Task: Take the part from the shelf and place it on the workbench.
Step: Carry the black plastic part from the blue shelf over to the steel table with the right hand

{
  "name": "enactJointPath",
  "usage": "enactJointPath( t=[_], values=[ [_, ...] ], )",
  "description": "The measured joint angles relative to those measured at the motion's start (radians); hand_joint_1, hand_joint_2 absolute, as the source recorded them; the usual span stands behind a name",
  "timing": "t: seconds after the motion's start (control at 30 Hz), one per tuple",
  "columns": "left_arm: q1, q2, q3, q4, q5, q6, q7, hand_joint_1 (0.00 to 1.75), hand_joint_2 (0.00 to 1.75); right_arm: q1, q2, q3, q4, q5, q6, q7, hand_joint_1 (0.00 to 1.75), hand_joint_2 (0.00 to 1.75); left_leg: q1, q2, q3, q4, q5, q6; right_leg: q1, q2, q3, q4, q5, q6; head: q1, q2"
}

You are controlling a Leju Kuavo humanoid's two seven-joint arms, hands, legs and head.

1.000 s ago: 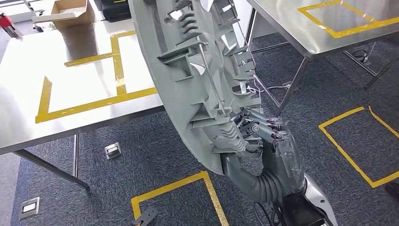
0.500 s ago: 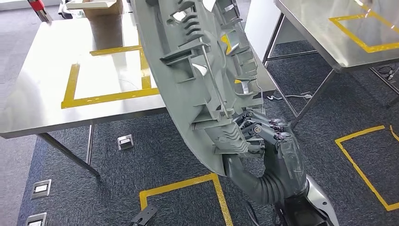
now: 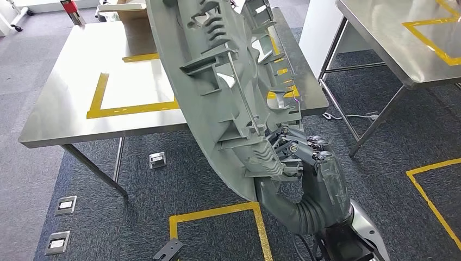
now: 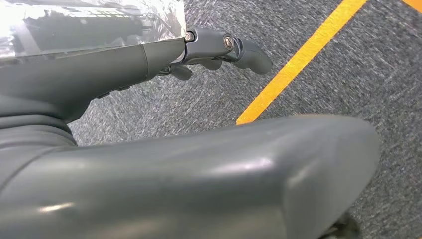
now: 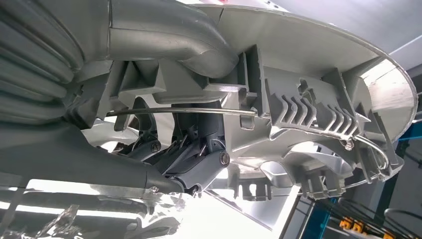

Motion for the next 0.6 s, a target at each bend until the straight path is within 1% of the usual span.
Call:
enactJointPath(
  t=[0.03, 0.07, 0.1, 0.13, 0.17, 0.2, 0.23, 0.27, 0.3, 0.33, 0.37, 0.4, 0.43, 0.47, 0.5, 0.53, 0.57, 0.6],
  values=[
    [0.000, 0.000, 0.000, 0.000, 0.000, 0.000, 0.000, 0.00, 1.75, 0.000, 0.000, 0.000, 0.000, 0.000, 0.000, 0.000, 1.75, 1.75, 0.000, 0.011, 0.033, -0.067, 0.031, 0.000, 0.000, -0.005, 0.002, 0.003, -0.004, 0.004, -0.002, 0.000],
    [-0.001, 0.000, 0.000, 0.000, 0.000, 0.000, 0.000, 0.00, 1.75, 0.000, 0.000, 0.000, 0.001, 0.000, 0.000, 0.000, 1.75, 1.75, -0.003, 0.025, 0.065, -0.129, 0.053, 0.002, 0.002, -0.010, 0.002, 0.008, -0.008, 0.009, -0.004, 0.000],
    [-0.002, 0.000, 0.000, 0.000, 0.000, 0.000, 0.000, 0.00, 1.75, 0.000, 0.000, 0.000, 0.001, 0.000, 0.000, 0.000, 1.75, 1.75, -0.006, 0.036, 0.086, -0.171, 0.064, 0.009, 0.005, -0.014, 0.001, 0.012, -0.010, 0.013, -0.006, 0.000],
    [-0.003, 0.000, 0.000, 0.000, 0.000, 0.000, 0.000, 0.00, 1.75, 0.000, 0.000, 0.000, 0.001, 0.000, 0.000, 0.000, 1.75, 1.75, -0.009, 0.043, 0.094, -0.190, 0.063, 0.017, 0.008, -0.019, 0.000, 0.015, -0.012, 0.017, -0.006, 0.000],
    [-0.003, 0.000, 0.000, 0.000, 0.000, 0.000, 0.000, 0.00, 1.75, 0.000, 0.000, 0.000, 0.001, 0.000, 0.000, 0.000, 1.75, 1.75, -0.012, 0.042, 0.095, -0.193, 0.061, 0.027, 0.010, -0.024, -0.002, 0.016, -0.011, 0.021, -0.006, 0.000],
    [-0.002, -0.001, 0.000, 0.000, 0.000, 0.000, 0.000, 0.00, 1.75, 0.000, 0.000, 0.000, 0.001, 0.000, 0.000, 0.000, 1.75, 1.75, -0.012, 0.036, 0.093, -0.194, 0.062, 0.036, 0.010, -0.030, -0.002, 0.015, -0.011, 0.025, -0.004, 0.000],
    [-0.001, -0.001, 0.000, 0.000, 0.000, 0.000, 0.000, 0.00, 1.75, 0.000, 0.000, 0.000, 0.001, 0.000, 0.000, 0.000, 1.75, 1.75, -0.010, 0.031, 0.092, -0.197, 0.065, 0.042, 0.009, -0.028, -0.002, 0.018, -0.016, 0.030, -0.003, 0.000],
    [-0.001, 0.000, 0.000, 0.000, 0.000, 0.000, 0.000, 0.00, 1.75, 0.000, 0.000, 0.000, 0.001, 0.000, 0.000, 0.000, 1.75, 1.75, -0.007, 0.026, 0.092, -0.199, 0.067, 0.049, 0.007, -0.019, -0.007, 0.031, -0.028, 0.035, -0.001, 0.000],
    [-0.001, 0.000, 0.000, 0.000, 0.000, 0.000, 0.000, 0.00, 1.75, 0.000, 0.000, 0.000, 0.001, 0.000, 0.000, 0.000, 1.75, 1.75, -0.005, 0.020, 0.091, -0.201, 0.070, 0.055, 0.005, -0.005, -0.022, 0.066, -0.051, 0.039, 0.001, 0.000],
    [-0.002, 0.000, 0.000, 0.000, 0.000, 0.000, 0.000, 0.00, 1.75, 0.000, 0.000, 0.000, 0.001, 0.000, 0.000, 0.000, 1.75, 1.75, -0.004, 0.015, 0.091, -0.201, 0.071, 0.060, 0.003, 0.009, -0.047, 0.121, -0.081, 0.042, 0.005, 0.000],
    [-0.003, 0.001, 0.000, 0.000, 0.000, 0.000, 0.000, 0.00, 1.75, 0.000, 0.000, 0.000, 0.001, 0.000, 0.000, 0.000, 1.75, 1.75, -0.004, 0.009, 0.090, -0.201, 0.072, 0.063, 0.002, 0.018, -0.080, 0.191, -0.113, 0.044, 0.008, 0.000],
    [-0.003, 0.000, 0.000, 0.000, 0.000, 0.000, 0.000, 0.00, 1.75, 0.001, -0.001, 0.000, 0.001, 0.000, 0.000, 0.000, 1.75, 1.75, -0.005, 0.002, 0.089, -0.201, 0.072, 0.064, 0.001, 0.021, -0.112, 0.257, -0.136, 0.044, 0.010, 0.000],
    [-0.003, 0.000, 0.000, 0.000, 0.000, 0.000, 0.000, 0.00, 1.75, 0.001, -0.001, 0.000, 0.002, 0.000, 0.000, 0.000, 1.75, 1.75, -0.005, -0.005, 0.089, -0.201, 0.072, 0.064, 0.001, 0.022, -0.132, 0.295, -0.141, 0.044, 0.011, 0.000],
    [-0.003, 0.000, 0.000, 0.000, 0.000, 0.000, 0.000, 0.00, 1.75, 0.001, -0.001, 0.000, 0.003, 0.000, 0.000, 0.000, 1.75, 1.75, -0.006, -0.012, 0.089, -0.201, 0.072, 0.064, 0.002, 0.022, -0.136, 0.297, -0.128, 0.042, 0.011, 0.000],
    [-0.002, 0.000, 0.000, 0.000, 0.000, 0.000, 0.000, 0.00, 1.75, 0.001, -0.001, 0.000, 0.003, 0.000, 0.000, 0.000, 1.75, 1.75, -0.006, -0.020, 0.089, -0.200, 0.073, 0.064, 0.002, 0.025, -0.118, 0.255, -0.096, 0.037, 0.011, 0.000],
    [-0.003, 0.000, 0.000, 0.000, 0.000, 0.000, 0.000, 0.00, 1.75, 0.001, -0.001, 0.000, 0.004, 0.000, 0.000, 0.000, 1.75, 1.75, -0.006, -0.027, 0.089, -0.200, 0.073, 0.063, 0.002, 0.034, -0.086, 0.185, -0.056, 0.032, 0.012, 0.000],
    [-0.003, -0.001, 0.000, 0.000, 0.000, 0.000, 0.000, 0.00, 1.75, 0.001, -0.001, 0.000, 0.004, 0.000, 0.000, 0.000, 1.75, 1.75, -0.006, -0.034, 0.088, -0.200, 0.074, 0.061, 0.002, 0.049, -0.054, 0.115, -0.027, 0.026, 0.012, 0.000],
    [-0.004, -0.001, 0.000, 0.000, 0.000, 0.000, 0.000, 0.00, 1.75, 0.001, -0.001, 0.000, 0.004, 0.000, 0.000, 0.000, 1.75, 1.75, -0.006, -0.041, 0.086, -0.199, 0.075, 0.057, 0.002, 0.062, -0.028, 0.056, -0.007, 0.023, 0.012, 0.000]
  ],
)
